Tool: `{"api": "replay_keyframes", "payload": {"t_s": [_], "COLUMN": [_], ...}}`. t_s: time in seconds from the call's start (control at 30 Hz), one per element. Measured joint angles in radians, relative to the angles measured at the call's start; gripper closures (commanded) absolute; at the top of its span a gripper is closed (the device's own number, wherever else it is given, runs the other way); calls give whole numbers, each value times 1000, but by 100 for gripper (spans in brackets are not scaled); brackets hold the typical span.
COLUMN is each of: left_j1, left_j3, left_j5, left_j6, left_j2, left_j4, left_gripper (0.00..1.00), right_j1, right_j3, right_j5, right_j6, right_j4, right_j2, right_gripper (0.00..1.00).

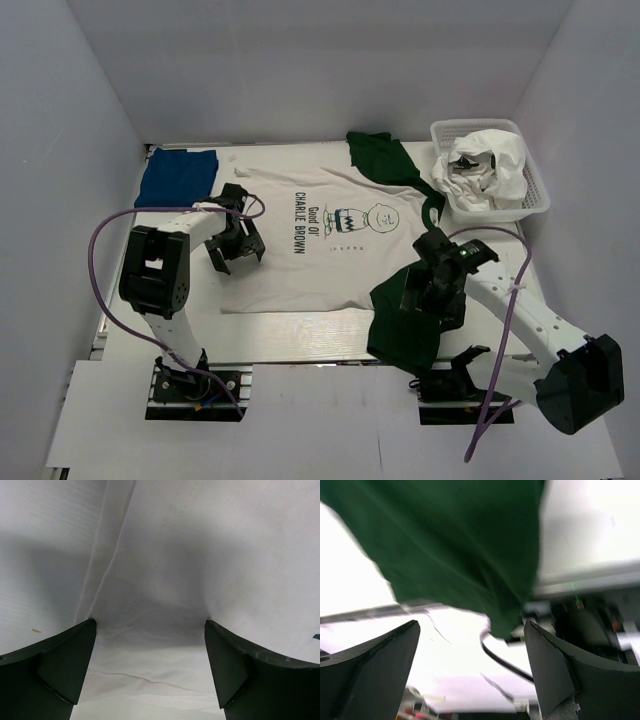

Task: Fold and stack the t-shirts
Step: Flatten out the tshirt

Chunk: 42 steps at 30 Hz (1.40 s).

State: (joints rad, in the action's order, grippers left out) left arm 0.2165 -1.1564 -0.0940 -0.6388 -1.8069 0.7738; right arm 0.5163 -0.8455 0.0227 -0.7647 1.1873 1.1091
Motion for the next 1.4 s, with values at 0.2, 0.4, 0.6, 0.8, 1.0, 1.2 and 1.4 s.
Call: {"api": "replay_keyframes", "payload": {"t_s": [0.2,0.4,0.6,0.8,1.0,1.2,1.4], "left_j1": [-11,-12,-12,-12,-13,-26,-64], "left_j3": [-37,-195,-482,-719,-866,-998,-1042], "left_j5": [-10,-58,-96,-106,-111,-128,-127], "left_j6": [-1,13,49,84,109,118,119], "left_j2": [-11,-21,-146,-379,-548,-637,-662], "left_j4": [25,77,105,126,148,191,201], "left_gripper": [1,1,1,1,1,1,1], "right_j1": [-2,-61,-168,-228,-234,-235,-246], "right_j3": [-144,-398,-618,-924,-1102,-1214,-1362], "right_j5": [89,181,188,236,278,224,149], "right_j6": [72,135,194,250,331,392,433], "right_j4": [-183,-365,-529,-547,-552,-570,-631], "right_j2": [252,576,798,1075,1228,1309,1404], "right_gripper": [10,10,10,10,10,10,10]}}
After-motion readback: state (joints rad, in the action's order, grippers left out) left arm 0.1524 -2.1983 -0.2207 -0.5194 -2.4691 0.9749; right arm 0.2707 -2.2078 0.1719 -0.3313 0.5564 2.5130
